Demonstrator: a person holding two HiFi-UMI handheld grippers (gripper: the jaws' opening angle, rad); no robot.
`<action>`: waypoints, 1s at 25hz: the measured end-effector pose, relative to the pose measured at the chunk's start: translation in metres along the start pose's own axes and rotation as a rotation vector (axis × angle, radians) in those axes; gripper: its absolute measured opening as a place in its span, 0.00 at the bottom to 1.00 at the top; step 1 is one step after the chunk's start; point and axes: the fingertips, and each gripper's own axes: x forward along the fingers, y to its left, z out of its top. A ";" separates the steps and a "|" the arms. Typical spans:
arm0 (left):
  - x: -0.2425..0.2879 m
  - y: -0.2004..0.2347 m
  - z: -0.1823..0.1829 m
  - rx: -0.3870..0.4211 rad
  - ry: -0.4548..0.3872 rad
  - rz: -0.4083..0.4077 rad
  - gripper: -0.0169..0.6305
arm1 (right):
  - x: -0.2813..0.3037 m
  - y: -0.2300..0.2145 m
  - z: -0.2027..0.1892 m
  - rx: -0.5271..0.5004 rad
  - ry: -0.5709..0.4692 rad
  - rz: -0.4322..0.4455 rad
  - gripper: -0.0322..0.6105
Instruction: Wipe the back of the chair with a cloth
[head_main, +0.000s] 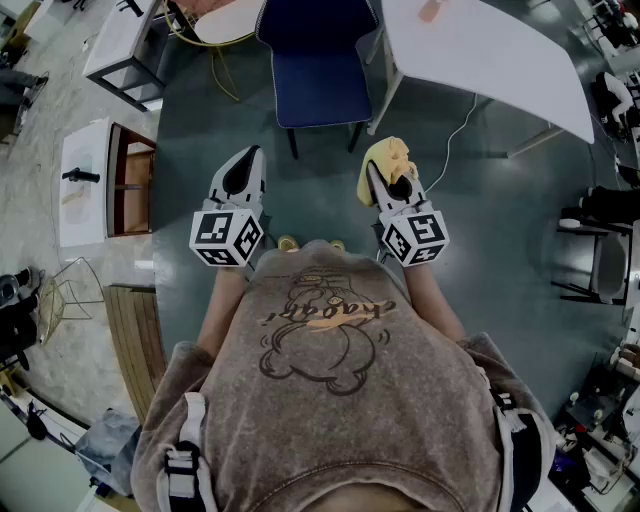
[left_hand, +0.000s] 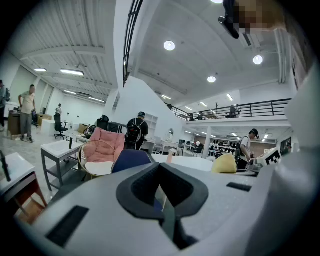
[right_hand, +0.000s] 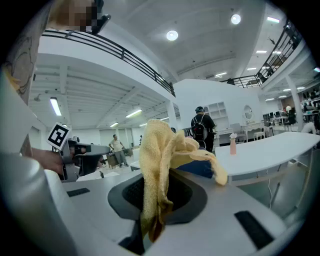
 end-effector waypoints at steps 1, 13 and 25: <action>0.002 0.001 0.001 -0.002 -0.003 -0.001 0.04 | 0.002 0.000 0.001 -0.002 -0.002 0.000 0.16; 0.000 0.007 -0.007 -0.011 0.017 -0.031 0.04 | 0.008 0.010 0.001 0.014 -0.023 -0.015 0.16; -0.001 0.029 -0.011 -0.001 0.016 -0.109 0.04 | 0.006 0.010 -0.020 0.028 -0.017 -0.124 0.16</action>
